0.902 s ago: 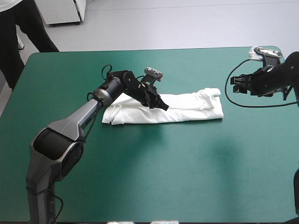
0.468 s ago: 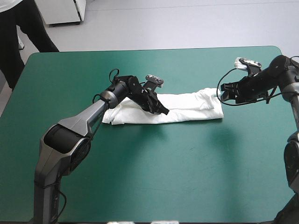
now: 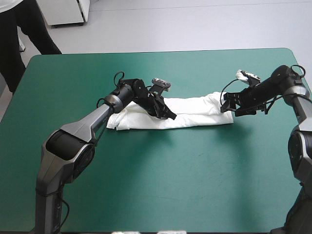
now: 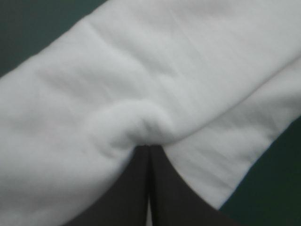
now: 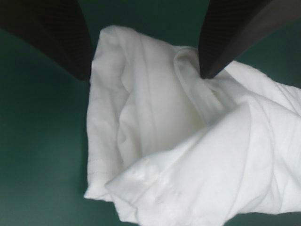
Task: Fold the cloth
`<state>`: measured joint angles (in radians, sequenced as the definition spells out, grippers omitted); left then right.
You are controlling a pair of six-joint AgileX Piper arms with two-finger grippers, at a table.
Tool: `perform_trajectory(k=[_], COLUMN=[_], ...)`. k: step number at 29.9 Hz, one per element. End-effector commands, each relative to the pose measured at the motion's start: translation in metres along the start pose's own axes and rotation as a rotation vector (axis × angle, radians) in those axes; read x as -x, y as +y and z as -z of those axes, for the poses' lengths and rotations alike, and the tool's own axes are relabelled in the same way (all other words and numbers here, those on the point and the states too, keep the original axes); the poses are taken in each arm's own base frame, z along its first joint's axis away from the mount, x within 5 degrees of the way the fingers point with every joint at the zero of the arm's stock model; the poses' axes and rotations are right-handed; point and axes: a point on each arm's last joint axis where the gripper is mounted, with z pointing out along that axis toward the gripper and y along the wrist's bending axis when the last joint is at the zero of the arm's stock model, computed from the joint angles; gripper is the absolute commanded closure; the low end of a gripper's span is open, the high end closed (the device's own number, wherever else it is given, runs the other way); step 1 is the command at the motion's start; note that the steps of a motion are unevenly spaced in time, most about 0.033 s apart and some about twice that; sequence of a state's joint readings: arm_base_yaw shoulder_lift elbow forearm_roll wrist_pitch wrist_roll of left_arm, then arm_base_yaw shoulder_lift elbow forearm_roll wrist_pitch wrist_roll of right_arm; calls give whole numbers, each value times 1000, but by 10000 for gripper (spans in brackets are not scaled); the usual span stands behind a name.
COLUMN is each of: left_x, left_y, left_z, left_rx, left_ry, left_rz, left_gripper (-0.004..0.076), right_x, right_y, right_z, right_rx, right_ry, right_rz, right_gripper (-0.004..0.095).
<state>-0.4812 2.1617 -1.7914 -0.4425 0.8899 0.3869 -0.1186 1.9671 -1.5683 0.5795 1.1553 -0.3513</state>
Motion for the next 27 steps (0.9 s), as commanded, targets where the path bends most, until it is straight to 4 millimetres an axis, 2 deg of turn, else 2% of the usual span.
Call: perform_trajectory(k=[1,8,11,13,16,22,23,27], left_x=[11,11,11,11,11,11,11,11], left_y=[-12,-12,-12,-12,-12,-12,-12,-12], left_z=[22,22,22,22,22,22,22,22], left_rx=[-17,-17,-17,-16,-16,-16,-16,-16], left_ry=[-61,-60,-60,-62,-64,-64,-64,-59], left_rz=[-3,-8,-8,-11,-14,-14,-14,-15], left_gripper=[734,734,734,734,734,734,734,734], right_x=[8,9,10,9,8,8,8,11], right_y=[9,-6,-5,-3,2,2,2,6], right_z=[16,-14,-27,-35,-45,-58,-58,-48], right_rx=[32,54,80,88,87,106,105,122], right_ry=[-88,-18,8,25,49,76,74,71], right_rz=[24,-22,-20,-9,5,-11,-14,-4], right_gripper=[286,287,289,326,462,888,919,921])
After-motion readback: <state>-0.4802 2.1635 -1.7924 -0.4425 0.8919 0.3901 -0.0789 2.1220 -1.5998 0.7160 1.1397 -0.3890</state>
